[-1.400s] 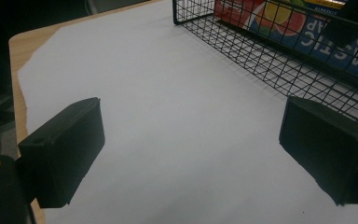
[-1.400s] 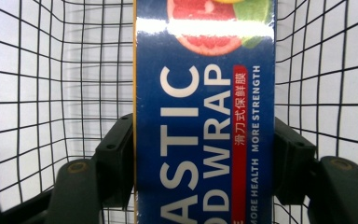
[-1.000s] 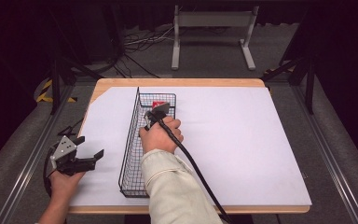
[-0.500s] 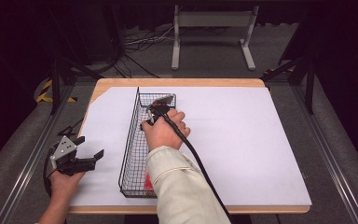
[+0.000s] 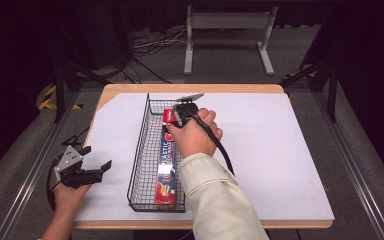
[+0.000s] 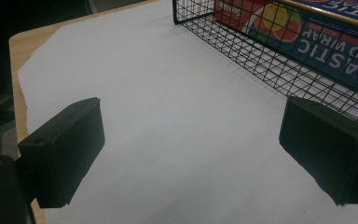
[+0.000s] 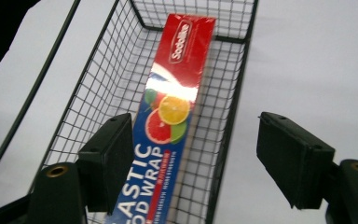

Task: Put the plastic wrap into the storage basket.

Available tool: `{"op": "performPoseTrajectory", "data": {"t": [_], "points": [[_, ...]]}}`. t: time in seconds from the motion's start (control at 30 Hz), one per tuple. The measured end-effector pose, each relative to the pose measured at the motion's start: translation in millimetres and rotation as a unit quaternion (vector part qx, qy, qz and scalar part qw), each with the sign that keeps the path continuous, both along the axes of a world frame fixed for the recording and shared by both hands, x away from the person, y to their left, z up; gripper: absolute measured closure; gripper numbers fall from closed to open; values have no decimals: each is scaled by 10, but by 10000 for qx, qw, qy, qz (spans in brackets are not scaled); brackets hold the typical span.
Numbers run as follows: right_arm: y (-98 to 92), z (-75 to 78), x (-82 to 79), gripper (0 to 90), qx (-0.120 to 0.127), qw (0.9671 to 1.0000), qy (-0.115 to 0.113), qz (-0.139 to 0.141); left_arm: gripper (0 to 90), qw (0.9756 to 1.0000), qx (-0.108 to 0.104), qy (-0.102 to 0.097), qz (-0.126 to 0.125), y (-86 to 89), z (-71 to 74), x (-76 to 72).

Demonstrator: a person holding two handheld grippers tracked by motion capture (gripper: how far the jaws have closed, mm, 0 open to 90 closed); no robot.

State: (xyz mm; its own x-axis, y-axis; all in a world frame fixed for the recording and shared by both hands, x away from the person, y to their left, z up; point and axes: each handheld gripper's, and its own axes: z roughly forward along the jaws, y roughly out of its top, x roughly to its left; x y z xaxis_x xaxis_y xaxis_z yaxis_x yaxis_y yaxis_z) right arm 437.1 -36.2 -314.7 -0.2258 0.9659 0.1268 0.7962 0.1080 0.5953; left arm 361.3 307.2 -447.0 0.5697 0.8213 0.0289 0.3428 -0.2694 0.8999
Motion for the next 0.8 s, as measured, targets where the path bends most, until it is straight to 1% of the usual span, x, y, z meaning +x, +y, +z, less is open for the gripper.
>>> {"op": "performPoseTrajectory", "data": {"t": [0.1,0.13,0.17,0.2,0.23,0.33,0.4,0.43,0.47,0.53,0.63,0.67,0.77,0.8], "points": [[-116,22,-18,279,59,9998,-158,68,74,10000,14,4,-3,-1,0,0],[-154,27,-25,280,77,9996,-217,135,73,10000,9,2,-2,-1,0,0],[-154,27,-25,280,77,9996,-217,135,73,10000,9,2,-2,-1,0,0],[-190,30,-34,280,72,9995,-272,143,73,10000,10,1,2,-1,0,0],[-252,31,-45,280,80,9992,-347,176,73,10000,11,1,0,-1,0,1],[-386,17,-81,280,147,9989,-416,154,74,10000,-2,1,-9,-4,-1,-2],[-463,6,-104,281,123,9985,-487,196,73,10000,-1,-2,-16,-4,0,-4],[-463,6,-104,281,123,9985,-487,196,73,10000,-1,-2,-16,-4,0,-4],[-559,0,-133,281,172,9979,-581,232,73,10000,15,-7,-23,-1,0,-2],[-596,-1,-142,282,189,9977,-603,236,73,10000,0,-3,-24,-2,0,-4],[-777,-4,-177,283,239,9967,-750,220,73,10000,12,-8,-23,-2,0,-3],[-817,-3,-184,283,252,9965,-760,233,73,10000,15,-7,-24,-3,1,-3],[-978,-9,-219,283,256,9941,-977,389,73,10000,23,1,-28,-5,0,-1],[-1019,-15,-229,281,272,9935,-1003,460,73,10000,26,-1,-26,-5,0,-2]]}}
